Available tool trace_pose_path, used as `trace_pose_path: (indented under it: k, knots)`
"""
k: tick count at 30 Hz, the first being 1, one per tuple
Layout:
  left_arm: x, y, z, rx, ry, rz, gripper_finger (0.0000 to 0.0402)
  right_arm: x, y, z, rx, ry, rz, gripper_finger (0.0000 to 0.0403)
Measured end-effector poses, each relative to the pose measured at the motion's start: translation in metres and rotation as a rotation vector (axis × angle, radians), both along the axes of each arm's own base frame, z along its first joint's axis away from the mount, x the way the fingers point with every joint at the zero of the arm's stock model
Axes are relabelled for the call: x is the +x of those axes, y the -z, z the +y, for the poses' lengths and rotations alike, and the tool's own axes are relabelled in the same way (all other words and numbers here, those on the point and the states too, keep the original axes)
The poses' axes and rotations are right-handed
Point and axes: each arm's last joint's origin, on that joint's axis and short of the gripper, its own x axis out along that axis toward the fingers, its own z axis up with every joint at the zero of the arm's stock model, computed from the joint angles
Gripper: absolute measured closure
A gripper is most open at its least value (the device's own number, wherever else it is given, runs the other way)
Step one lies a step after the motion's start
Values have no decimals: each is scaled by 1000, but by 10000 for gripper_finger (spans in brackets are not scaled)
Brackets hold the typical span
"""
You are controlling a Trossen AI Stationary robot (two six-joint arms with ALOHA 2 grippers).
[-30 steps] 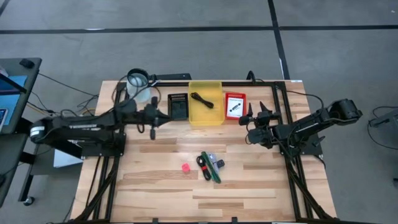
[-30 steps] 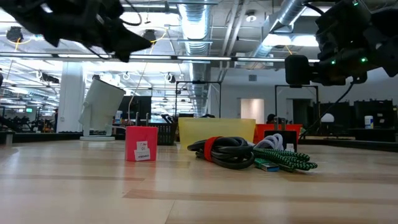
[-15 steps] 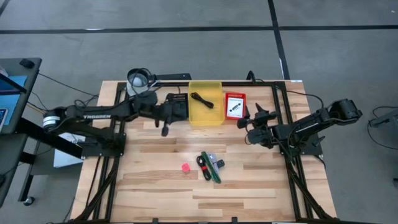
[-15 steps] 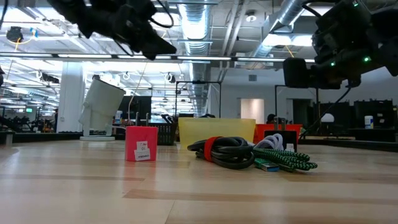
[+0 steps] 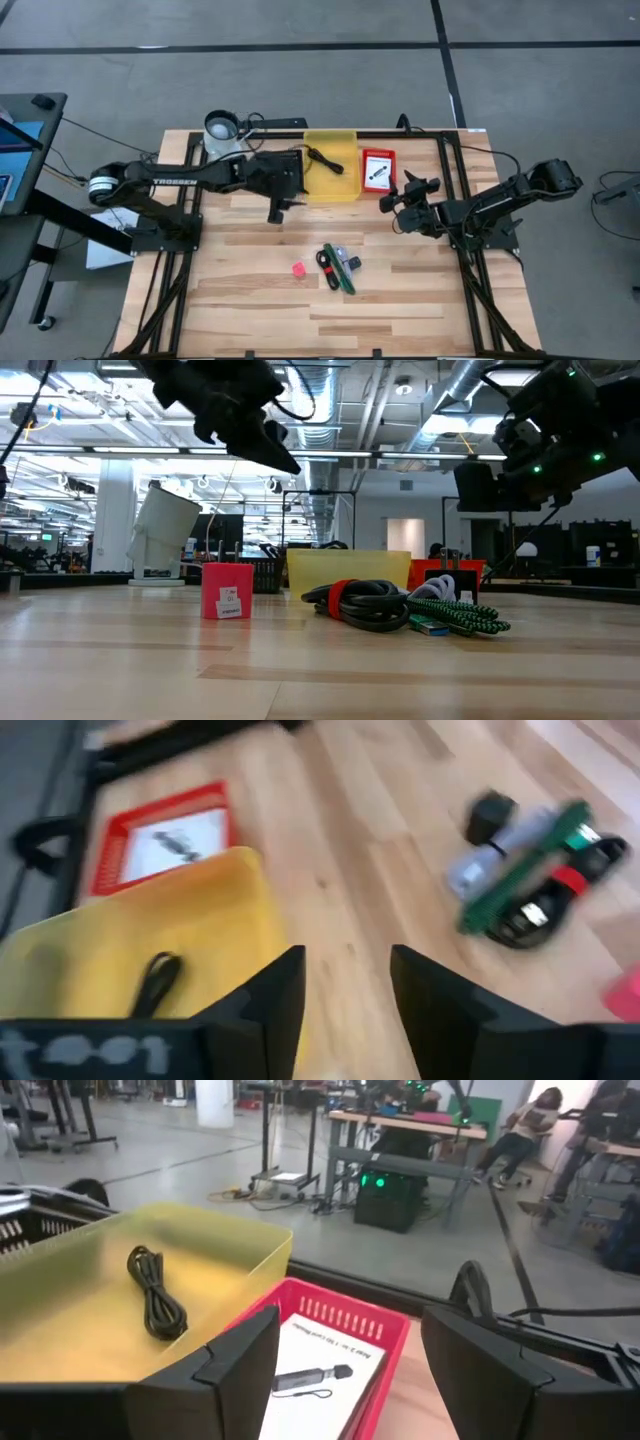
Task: Pick and place items into bin
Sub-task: Put the black charger cable into the yellow bin
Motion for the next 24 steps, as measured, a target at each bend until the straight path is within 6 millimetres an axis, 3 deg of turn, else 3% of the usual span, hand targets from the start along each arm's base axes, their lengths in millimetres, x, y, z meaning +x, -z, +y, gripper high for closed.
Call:
trace_pose_path:
  k: [10, 17, 24]
  knots:
    - [35, -14, -38, 67, 242, 274, 260, -5, 7, 0, -6, -49, 164, 163]
    - [54, -14, -58, 244, 393, 300, 261, -5, 8, 0, 3, -61, 176, 163]
    - [64, -1, -74, 354, 460, 322, 261, -5, 8, 0, 4, -62, 177, 163]
